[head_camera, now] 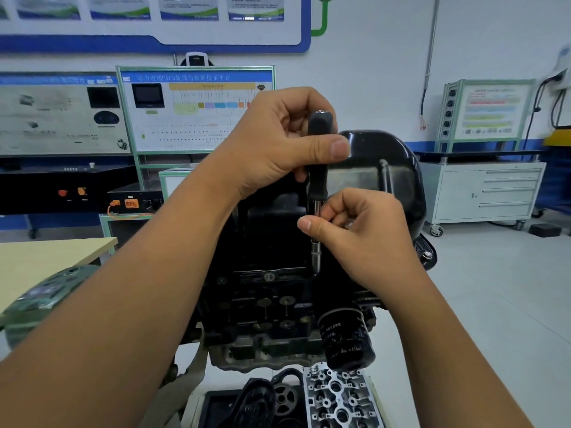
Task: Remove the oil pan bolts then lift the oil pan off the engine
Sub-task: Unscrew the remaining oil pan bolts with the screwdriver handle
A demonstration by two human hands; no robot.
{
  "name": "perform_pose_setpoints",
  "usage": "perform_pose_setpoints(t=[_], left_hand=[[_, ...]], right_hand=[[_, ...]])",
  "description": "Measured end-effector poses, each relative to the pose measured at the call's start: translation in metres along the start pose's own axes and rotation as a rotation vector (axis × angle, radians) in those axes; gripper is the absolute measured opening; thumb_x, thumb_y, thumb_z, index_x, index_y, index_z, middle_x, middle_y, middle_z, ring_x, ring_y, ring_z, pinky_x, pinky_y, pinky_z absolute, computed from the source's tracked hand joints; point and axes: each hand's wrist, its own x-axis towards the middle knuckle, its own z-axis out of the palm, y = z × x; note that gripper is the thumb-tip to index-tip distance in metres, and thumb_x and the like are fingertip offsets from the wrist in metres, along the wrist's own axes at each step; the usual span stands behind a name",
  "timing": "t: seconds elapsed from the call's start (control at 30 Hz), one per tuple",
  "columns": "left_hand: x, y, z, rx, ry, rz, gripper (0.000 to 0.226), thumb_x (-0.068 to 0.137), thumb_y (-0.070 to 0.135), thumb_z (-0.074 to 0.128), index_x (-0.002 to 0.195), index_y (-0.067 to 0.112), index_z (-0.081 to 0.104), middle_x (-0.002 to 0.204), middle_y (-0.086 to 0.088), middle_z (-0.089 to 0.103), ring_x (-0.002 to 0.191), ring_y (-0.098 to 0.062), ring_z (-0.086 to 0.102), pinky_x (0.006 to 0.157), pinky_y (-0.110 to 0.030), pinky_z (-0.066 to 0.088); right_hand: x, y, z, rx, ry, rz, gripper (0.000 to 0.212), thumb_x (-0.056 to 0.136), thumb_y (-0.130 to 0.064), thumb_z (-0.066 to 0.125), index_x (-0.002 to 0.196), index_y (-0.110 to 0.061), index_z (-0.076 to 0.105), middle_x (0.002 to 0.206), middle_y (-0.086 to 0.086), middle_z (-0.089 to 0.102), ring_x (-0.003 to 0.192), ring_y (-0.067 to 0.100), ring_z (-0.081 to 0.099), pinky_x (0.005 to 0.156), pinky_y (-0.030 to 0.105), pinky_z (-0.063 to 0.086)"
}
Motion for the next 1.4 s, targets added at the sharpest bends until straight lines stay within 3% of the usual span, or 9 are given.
perform_pose_setpoints(t=[0.17, 0.3, 0.47, 0.57, 0.73, 0.83, 1.03, 1.2, 1.4], left_hand=[[-0.003, 0.002, -0.008, -0.101, -0.112, -0.019, 0.027, 0.087, 0.027, 0.070, 0.112, 0.019, 0.072, 0.094, -0.012, 0.077, 0.070, -0.021, 0.058, 0.049, -0.020, 0.047], [-0.004, -0.002, -0.013, -0.177, -0.130, -0.023, 0.025, 0.085, 0.022, 0.071, 0.110, 0.018, 0.074, 0.095, -0.009, 0.079, 0.068, -0.012, 0.064, 0.049, -0.018, 0.047], [-0.006, -0.005, -0.007, -0.123, -0.008, 0.021, 0.047, 0.069, 0.045, 0.087, 0.096, 0.013, 0.067, 0.083, -0.012, 0.071, 0.065, -0.010, 0.068, 0.045, -0.016, 0.048], [-0.004, -0.004, -0.007, -0.114, -0.057, 0.019, 0.050, 0.071, 0.052, 0.086, 0.098, 0.014, 0.067, 0.085, -0.012, 0.069, 0.065, -0.011, 0.064, 0.046, -0.016, 0.046], [-0.004, -0.003, -0.011, -0.146, -0.107, 0.007, 0.023, 0.085, 0.021, 0.069, 0.107, 0.013, 0.072, 0.092, -0.007, 0.078, 0.064, -0.011, 0.062, 0.048, -0.017, 0.045], [-0.005, -0.006, -0.009, -0.118, -0.041, 0.022, 0.030, 0.079, 0.029, 0.083, 0.101, 0.012, 0.071, 0.087, -0.008, 0.076, 0.063, -0.014, 0.064, 0.046, -0.017, 0.045], [-0.003, -0.005, -0.005, -0.090, -0.038, 0.030, 0.049, 0.069, 0.045, 0.086, 0.094, 0.009, 0.063, 0.083, -0.014, 0.061, 0.057, -0.006, 0.057, 0.045, -0.016, 0.044], [-0.005, -0.001, -0.011, -0.122, -0.143, -0.004, 0.026, 0.088, 0.017, 0.066, 0.112, 0.007, 0.067, 0.097, -0.006, 0.078, 0.062, -0.005, 0.066, 0.052, -0.017, 0.049], [-0.005, -0.005, -0.007, -0.201, -0.045, -0.006, 0.047, 0.065, 0.036, 0.092, 0.095, 0.012, 0.065, 0.080, 0.002, 0.068, 0.066, -0.009, 0.064, 0.057, -0.018, 0.053]], right_hand=[[0.001, -0.003, -0.001, 0.006, -0.099, 0.017, 0.030, 0.086, -0.014, 0.082, 0.064, -0.013, 0.061, 0.049, -0.008, 0.046, 0.046, 0.005, 0.041, 0.049, 0.014, 0.036], [0.000, -0.004, -0.002, -0.018, -0.163, -0.001, 0.033, 0.091, -0.017, 0.077, 0.064, -0.018, 0.059, 0.050, -0.005, 0.044, 0.048, 0.007, 0.038, 0.050, 0.020, 0.035], [-0.001, -0.003, 0.001, -0.005, -0.032, -0.001, 0.027, 0.080, -0.025, 0.087, 0.065, -0.017, 0.067, 0.055, 0.003, 0.062, 0.049, 0.006, 0.051, 0.053, 0.018, 0.045], [0.000, -0.003, 0.001, -0.024, -0.061, -0.008, 0.029, 0.084, -0.021, 0.084, 0.065, -0.014, 0.064, 0.052, 0.003, 0.057, 0.048, 0.004, 0.047, 0.051, 0.015, 0.040], [0.001, -0.004, -0.003, -0.078, -0.153, -0.019, 0.036, 0.093, -0.020, 0.075, 0.062, -0.018, 0.056, 0.049, -0.003, 0.048, 0.048, 0.006, 0.042, 0.051, 0.017, 0.036], [0.001, -0.004, -0.005, -0.084, -0.159, -0.028, 0.030, 0.091, -0.024, 0.077, 0.066, -0.018, 0.063, 0.054, 0.008, 0.057, 0.049, 0.012, 0.048, 0.053, 0.022, 0.041], [0.000, -0.004, 0.001, -0.042, -0.038, 0.010, 0.029, 0.080, -0.028, 0.088, 0.064, -0.017, 0.066, 0.052, 0.000, 0.059, 0.047, 0.003, 0.049, 0.052, 0.012, 0.041], [0.001, -0.005, -0.004, -0.071, -0.119, 0.011, 0.032, 0.089, -0.020, 0.079, 0.065, -0.012, 0.061, 0.051, 0.003, 0.052, 0.048, 0.006, 0.045, 0.050, 0.015, 0.038], [-0.002, -0.009, -0.005, -0.026, -0.058, 0.001, 0.024, 0.082, -0.029, 0.086, 0.067, -0.018, 0.070, 0.058, 0.005, 0.063, 0.049, 0.006, 0.050, 0.051, 0.015, 0.042]])
